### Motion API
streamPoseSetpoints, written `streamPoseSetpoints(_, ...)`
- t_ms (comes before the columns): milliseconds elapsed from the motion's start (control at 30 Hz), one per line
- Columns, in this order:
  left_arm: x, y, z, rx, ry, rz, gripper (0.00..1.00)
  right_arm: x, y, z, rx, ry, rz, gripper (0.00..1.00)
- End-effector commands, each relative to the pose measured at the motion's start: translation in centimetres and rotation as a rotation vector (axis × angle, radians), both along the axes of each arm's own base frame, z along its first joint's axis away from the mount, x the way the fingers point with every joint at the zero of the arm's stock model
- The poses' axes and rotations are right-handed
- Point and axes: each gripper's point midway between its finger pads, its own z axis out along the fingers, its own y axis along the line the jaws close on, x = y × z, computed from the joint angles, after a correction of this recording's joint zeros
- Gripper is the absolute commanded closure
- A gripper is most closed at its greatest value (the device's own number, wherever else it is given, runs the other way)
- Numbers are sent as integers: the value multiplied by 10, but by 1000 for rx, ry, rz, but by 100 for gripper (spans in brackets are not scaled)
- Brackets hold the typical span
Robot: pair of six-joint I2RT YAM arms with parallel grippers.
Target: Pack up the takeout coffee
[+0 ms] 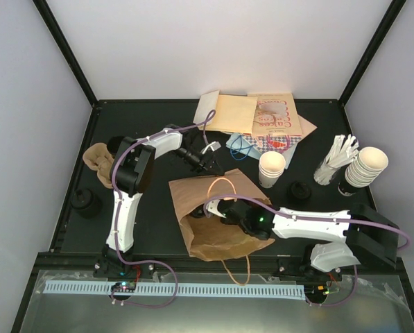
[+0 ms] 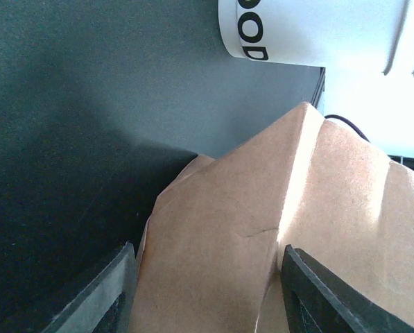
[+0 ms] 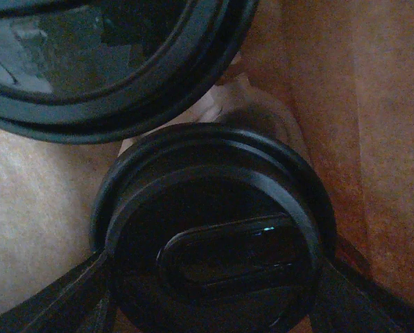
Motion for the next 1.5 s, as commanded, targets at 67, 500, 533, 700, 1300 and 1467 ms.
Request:
streamPoseSetpoints(67,-9,-4,1,14,-4,-38,41,-7,-54,-40,-373,-34,117,46)
streamPoseSetpoints(500,-11,-6,2,8,-6,-46,41,-7,-27,-23,-205,25,95,44)
streamPoseSetpoints(533,-12,-7,2,8,-6,-47,40,-5,-26,-23,-186,49,59,43)
streamPoseSetpoints(700,-14,-6,5,12,-11,-47,41,-7,-25,-28,-153,103,1,41)
streamPoseSetpoints(1300,0,9,21,69,-52,22,22,-22,-20,13,-146,235,79,0)
streamPoseSetpoints(1467,4,14,26,74,-61,42,21,-25,-11,35,-99,248,103,0)
